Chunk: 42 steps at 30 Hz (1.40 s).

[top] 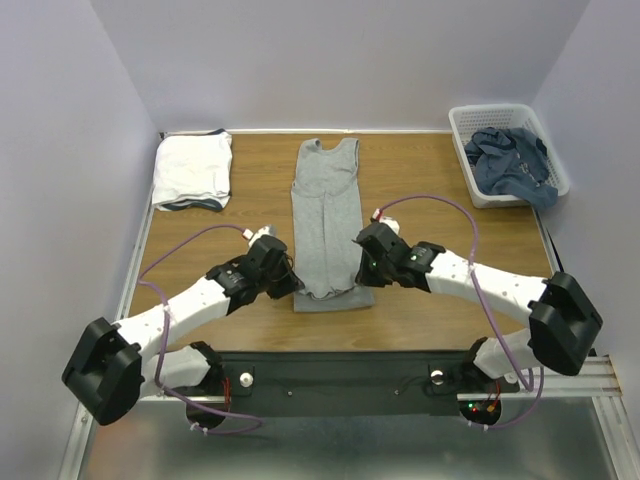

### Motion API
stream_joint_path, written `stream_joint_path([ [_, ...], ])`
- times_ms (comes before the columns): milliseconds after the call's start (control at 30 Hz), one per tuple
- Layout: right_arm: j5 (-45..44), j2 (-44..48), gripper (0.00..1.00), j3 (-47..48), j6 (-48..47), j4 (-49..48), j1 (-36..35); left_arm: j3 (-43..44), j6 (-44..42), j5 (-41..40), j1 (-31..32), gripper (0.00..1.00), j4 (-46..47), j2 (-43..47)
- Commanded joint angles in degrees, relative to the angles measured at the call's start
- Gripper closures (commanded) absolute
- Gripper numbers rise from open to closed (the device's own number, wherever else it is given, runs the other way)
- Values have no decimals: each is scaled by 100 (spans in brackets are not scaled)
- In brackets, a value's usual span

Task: Fold and stack the tank tops
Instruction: Fold the tank top

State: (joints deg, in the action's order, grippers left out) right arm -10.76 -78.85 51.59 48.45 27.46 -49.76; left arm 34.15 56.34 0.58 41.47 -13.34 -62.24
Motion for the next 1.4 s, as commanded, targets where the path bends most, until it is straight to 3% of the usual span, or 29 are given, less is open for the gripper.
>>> stream_joint_path([
  [0, -84, -446, 93, 544, -642, -707, 299, 364, -579, -93, -384, 100, 743, -463],
  [633, 461, -1782, 96, 1792, -1206, -1384, 1363, 2103, -1142, 215, -1246, 100, 1430, -2380],
  [1367, 848, -2820, 96, 2663, -1276, -1525, 1856, 2728, -1327, 584, -1748, 100, 1844, -3550],
])
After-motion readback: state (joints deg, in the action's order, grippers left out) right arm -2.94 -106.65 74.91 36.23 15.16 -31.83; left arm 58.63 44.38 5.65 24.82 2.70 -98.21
